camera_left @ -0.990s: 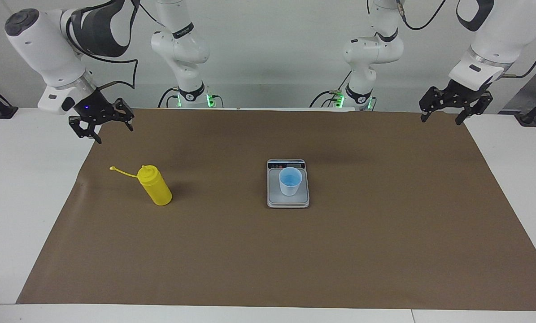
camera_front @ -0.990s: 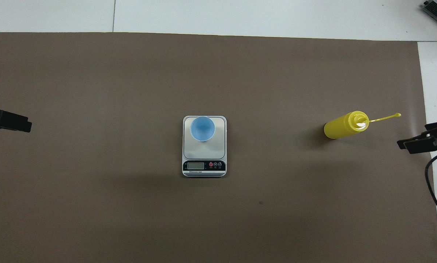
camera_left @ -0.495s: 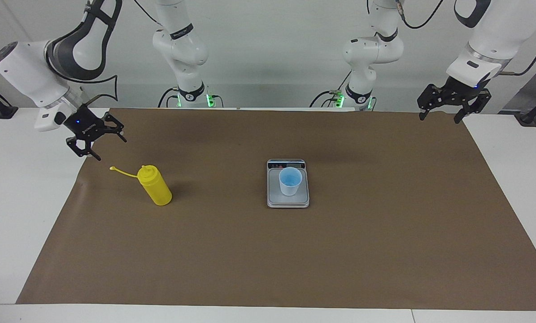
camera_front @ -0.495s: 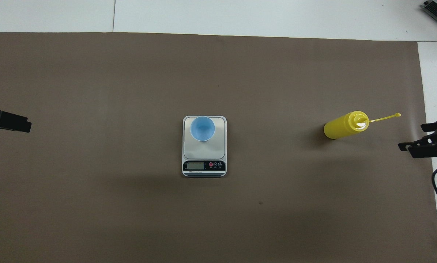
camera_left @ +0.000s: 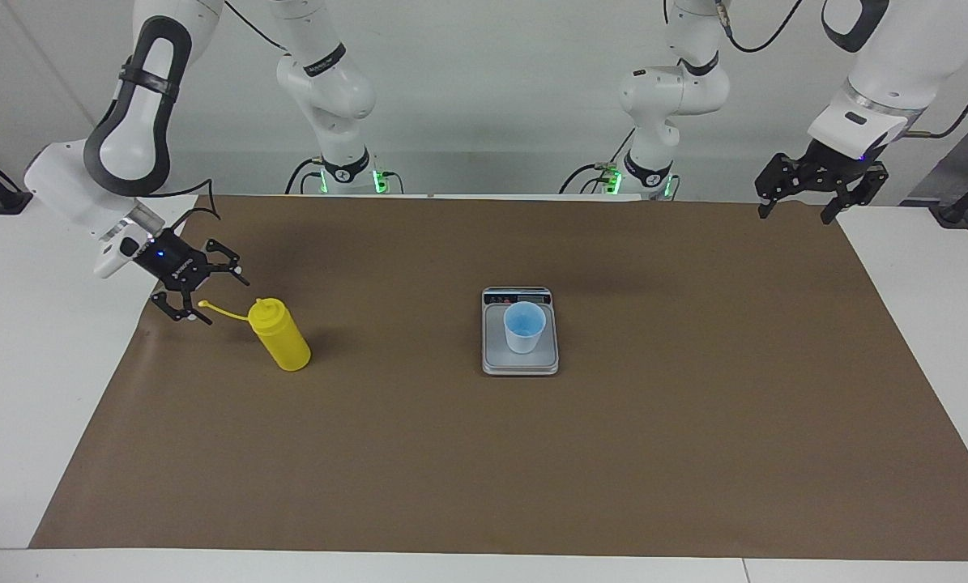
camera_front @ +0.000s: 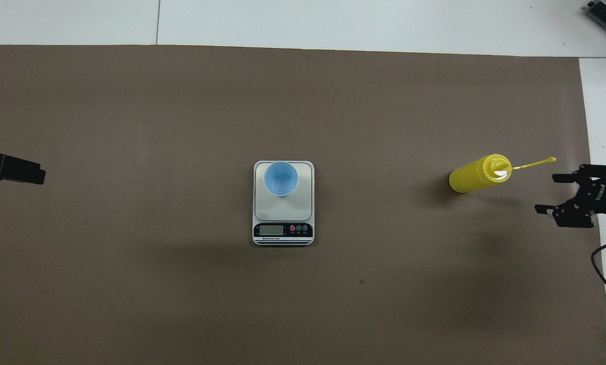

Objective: Pour seasoning into cup on scale with both arms
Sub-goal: 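Move the right gripper back and around to the yellow bottle, then grasp the yellow squeeze bottle with the right gripper and lift it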

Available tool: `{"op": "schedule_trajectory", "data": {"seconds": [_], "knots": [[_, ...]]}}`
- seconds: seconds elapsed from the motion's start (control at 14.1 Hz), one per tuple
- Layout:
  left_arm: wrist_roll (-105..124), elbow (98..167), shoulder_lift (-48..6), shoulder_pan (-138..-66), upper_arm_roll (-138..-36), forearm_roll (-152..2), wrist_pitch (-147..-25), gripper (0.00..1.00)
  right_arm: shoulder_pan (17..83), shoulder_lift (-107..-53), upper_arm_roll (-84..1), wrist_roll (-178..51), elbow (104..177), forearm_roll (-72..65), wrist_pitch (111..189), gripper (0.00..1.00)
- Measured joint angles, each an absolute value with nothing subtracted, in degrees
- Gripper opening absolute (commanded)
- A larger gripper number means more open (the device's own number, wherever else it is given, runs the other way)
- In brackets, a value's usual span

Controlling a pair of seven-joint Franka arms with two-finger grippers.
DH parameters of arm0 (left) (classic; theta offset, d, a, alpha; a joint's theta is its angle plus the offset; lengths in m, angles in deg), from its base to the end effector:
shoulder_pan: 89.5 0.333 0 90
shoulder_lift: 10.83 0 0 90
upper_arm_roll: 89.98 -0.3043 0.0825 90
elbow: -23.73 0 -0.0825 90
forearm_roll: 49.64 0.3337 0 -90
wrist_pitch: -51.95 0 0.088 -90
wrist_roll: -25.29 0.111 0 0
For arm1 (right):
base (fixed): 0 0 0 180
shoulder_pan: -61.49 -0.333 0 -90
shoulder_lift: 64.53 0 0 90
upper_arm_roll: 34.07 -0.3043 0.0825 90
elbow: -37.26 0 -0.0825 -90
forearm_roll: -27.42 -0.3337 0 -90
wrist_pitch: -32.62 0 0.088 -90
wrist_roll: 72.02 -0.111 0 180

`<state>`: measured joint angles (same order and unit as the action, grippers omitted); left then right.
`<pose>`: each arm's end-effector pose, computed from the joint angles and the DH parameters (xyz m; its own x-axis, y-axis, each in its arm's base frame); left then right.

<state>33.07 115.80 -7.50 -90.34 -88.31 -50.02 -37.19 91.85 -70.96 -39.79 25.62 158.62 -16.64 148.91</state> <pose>0.4848 -0.0225 0.6210 0.9839 -0.1787 0.0076 -0.1787 -0.9839 0.0040 0.4761 -0.1729 0.3748 0.5860 0.5524 0.5928 0.7788 -0.5859 -0.2240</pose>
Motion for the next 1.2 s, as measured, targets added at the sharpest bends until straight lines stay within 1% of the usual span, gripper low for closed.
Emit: {"op": "schedule_trajectory", "data": {"seconds": [0.42, 0.92, 1.2], "knots": [[33.1, 116.0, -7.2, -90.7, -88.3, -50.0, -37.2, 1.00, 91.6, -74.4, -40.1, 34.6, 159.0, -25.7, 148.9, 1.00], [33.1, 116.1, -7.2, -90.0, -89.6, -50.0, -37.2, 1.00, 88.2, -80.0, -40.3, 43.9, 159.2, -39.5, 148.9, 1.00], [33.1, 116.1, -7.2, -90.2, -89.0, -50.0, -37.3, 1.00, 85.7, -81.4, -40.3, 45.0, 159.2, -46.0, 148.9, 1.00]]}}
